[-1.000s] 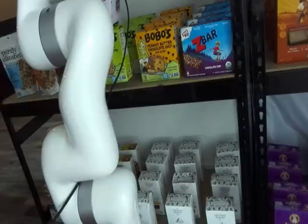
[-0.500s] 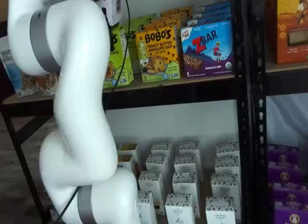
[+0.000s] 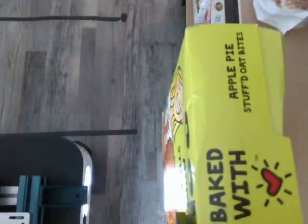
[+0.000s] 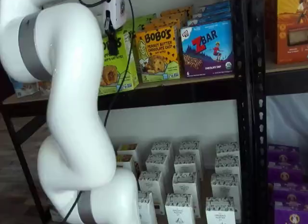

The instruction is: Pick the green box on the top shelf, the fourth from the left

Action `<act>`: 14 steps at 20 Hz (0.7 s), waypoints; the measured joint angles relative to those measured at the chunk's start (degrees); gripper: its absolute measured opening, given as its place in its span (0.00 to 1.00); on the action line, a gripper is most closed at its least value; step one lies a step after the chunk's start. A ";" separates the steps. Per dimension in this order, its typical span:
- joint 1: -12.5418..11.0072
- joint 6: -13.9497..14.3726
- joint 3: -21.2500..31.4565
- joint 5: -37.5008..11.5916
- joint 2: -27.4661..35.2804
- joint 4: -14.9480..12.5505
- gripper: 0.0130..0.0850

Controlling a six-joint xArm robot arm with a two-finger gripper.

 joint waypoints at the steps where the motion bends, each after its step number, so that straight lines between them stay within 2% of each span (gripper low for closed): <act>1: -0.36 -0.42 0.79 0.08 -0.65 -0.19 0.22; 14: -3.51 -4.20 8.54 -1.28 -6.36 -1.36 0.22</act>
